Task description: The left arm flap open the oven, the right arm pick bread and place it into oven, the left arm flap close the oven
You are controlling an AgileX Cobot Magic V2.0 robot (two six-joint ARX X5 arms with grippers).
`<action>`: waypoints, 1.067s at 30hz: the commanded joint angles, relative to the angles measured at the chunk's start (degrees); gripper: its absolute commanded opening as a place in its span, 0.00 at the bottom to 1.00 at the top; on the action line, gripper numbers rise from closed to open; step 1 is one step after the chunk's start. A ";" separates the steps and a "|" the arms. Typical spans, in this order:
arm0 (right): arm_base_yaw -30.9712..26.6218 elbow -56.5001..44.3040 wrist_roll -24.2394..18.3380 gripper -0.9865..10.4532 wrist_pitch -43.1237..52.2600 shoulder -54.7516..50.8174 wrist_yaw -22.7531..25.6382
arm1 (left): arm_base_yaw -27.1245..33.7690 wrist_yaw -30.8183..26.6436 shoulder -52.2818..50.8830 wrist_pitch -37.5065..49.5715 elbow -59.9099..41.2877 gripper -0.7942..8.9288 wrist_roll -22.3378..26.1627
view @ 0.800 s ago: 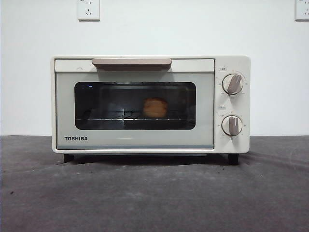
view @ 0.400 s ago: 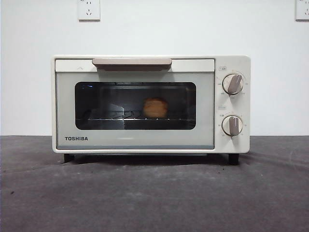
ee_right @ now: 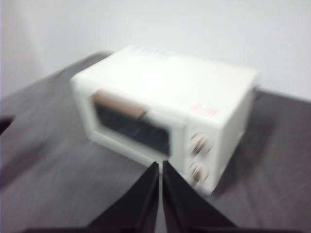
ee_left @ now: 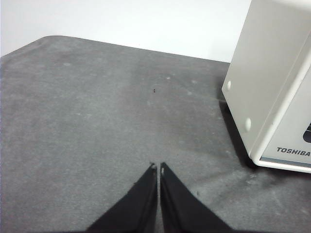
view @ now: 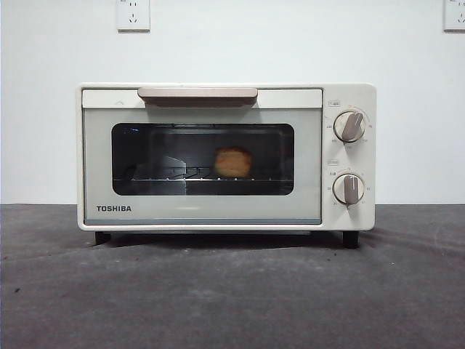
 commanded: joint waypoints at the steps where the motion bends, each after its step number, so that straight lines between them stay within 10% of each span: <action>1: -6.54 -4.94 -0.48 0.09 8.22 -1.53 0.15 | 0.15 -0.44 -0.11 -0.26 -1.18 0.10 0.48; 7: -21.22 -24.44 -0.72 0.09 31.50 -8.50 0.28 | 0.15 -0.42 -0.11 -0.26 -1.18 0.10 0.48; 15: -32.74 -44.63 -1.11 0.09 38.64 -16.57 -1.84 | 0.15 -0.42 -0.11 -0.26 -1.18 0.10 0.48; 32: -35.52 -57.07 -5.27 0.09 35.71 -22.56 -2.97 | 0.15 -0.39 -0.11 -0.26 -1.18 0.10 0.48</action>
